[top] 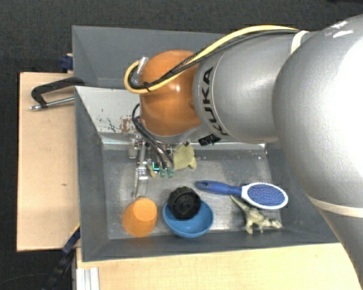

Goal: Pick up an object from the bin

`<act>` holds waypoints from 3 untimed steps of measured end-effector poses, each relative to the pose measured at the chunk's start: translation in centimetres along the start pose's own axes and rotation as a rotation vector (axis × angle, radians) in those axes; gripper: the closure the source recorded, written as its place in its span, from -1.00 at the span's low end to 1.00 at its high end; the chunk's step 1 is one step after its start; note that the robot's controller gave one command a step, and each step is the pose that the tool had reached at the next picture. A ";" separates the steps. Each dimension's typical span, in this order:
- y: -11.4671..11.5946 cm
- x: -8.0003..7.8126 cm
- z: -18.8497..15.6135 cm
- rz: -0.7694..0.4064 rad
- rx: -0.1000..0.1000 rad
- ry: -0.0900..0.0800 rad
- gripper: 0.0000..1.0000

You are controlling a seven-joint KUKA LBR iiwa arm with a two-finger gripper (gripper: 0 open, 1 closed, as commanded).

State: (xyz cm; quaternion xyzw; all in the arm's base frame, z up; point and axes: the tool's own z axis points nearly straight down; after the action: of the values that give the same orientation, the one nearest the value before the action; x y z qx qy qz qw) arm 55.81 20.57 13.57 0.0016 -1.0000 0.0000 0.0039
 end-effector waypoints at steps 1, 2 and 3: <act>-7.2 5.2 -3.1 -0.141 0.003 -0.006 -1.00; -11.8 3.2 6.1 -0.367 0.002 -0.004 -1.00; -11.6 3.1 5.9 -0.368 0.000 -0.008 1.00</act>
Offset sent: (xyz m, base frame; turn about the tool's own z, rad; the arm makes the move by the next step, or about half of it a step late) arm -0.0518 -0.0702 0.0293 -0.1438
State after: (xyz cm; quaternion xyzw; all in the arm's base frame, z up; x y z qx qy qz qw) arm 52.66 8.93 7.71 0.1847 -0.9828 -0.0007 0.0000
